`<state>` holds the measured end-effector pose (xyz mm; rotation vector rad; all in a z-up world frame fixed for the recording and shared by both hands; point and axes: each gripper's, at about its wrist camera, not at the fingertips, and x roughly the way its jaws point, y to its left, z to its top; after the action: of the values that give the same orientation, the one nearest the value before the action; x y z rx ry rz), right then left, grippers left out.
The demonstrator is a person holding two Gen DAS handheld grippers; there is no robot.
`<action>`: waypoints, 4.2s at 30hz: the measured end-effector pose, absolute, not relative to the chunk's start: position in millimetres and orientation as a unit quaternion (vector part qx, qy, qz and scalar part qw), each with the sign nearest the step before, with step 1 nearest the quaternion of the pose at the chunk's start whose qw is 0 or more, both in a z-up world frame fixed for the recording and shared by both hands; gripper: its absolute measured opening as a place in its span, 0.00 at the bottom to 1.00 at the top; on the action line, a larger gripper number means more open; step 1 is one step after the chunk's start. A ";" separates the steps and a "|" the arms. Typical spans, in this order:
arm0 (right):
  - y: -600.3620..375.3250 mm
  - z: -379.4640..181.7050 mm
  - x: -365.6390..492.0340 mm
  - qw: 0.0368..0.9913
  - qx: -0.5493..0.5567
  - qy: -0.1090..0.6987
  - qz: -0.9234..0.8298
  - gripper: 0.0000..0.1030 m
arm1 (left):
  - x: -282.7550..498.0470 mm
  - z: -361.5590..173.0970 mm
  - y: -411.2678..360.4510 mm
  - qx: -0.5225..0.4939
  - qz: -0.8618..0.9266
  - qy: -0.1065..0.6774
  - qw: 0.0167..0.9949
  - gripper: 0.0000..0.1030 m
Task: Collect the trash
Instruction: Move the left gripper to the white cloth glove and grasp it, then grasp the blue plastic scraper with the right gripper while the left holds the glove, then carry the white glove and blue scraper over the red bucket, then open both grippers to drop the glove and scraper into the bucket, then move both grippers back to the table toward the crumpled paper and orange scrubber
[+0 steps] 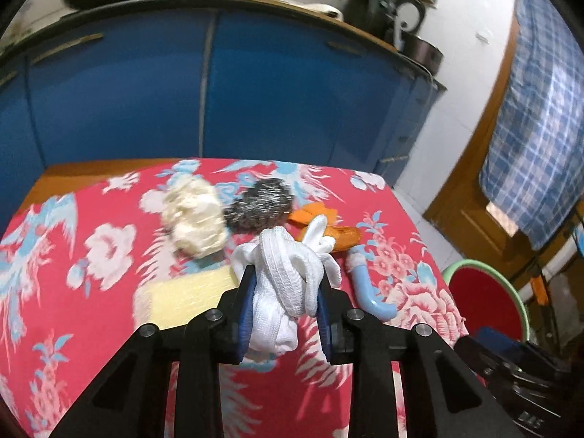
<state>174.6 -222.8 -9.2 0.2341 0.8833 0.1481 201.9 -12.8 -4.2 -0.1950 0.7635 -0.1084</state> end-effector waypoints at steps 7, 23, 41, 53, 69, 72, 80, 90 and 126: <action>-191.3 -14.0 196.6 0.893 0.080 0.432 0.092 0.57 | 197.3 -10.8 4.2 -0.104 -0.030 0.365 0.925 0.29; -146.4 -28.0 234.0 0.893 0.020 0.436 0.111 0.40 | 198.2 -15.8 8.8 -0.105 -0.030 0.366 0.924 0.29; -153.1 -20.2 215.8 0.898 0.021 0.424 0.116 0.18 | 198.1 -14.2 6.8 -0.107 -0.031 0.361 0.926 0.29; -183.0 -3.7 178.9 0.906 0.050 0.408 0.101 0.18 | 190.1 -5.7 -9.3 -0.093 -0.058 0.347 0.931 0.29; -265.2 4.5 135.6 0.913 0.094 0.395 0.032 0.18 | 173.1 16.1 -63.1 -0.055 -0.120 0.354 0.926 0.29; -279.2 -0.5 131.4 0.911 0.105 0.399 0.019 0.18 | 169.7 18.4 -77.1 -0.052 -0.136 0.358 0.922 0.29; -312.3 -14.3 124.4 0.906 0.127 0.405 -0.007 0.18 | 160.8 19.2 -113.3 -0.034 -0.171 0.370 0.913 0.29; -345.4 -27.7 116.5 0.899 0.164 0.405 -0.030 0.31 | 157.0 12.8 -155.9 -0.007 -0.198 0.389 0.900 0.30; -405.6 -30.7 77.4 0.895 0.218 0.382 -0.075 0.39 | 161.8 -7.8 -214.6 0.012 -0.216 0.430 0.876 0.54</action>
<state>77.4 -405.6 -30.7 0.4528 0.7929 -0.1560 161.8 -214.6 -7.8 0.0254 0.8975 -0.4515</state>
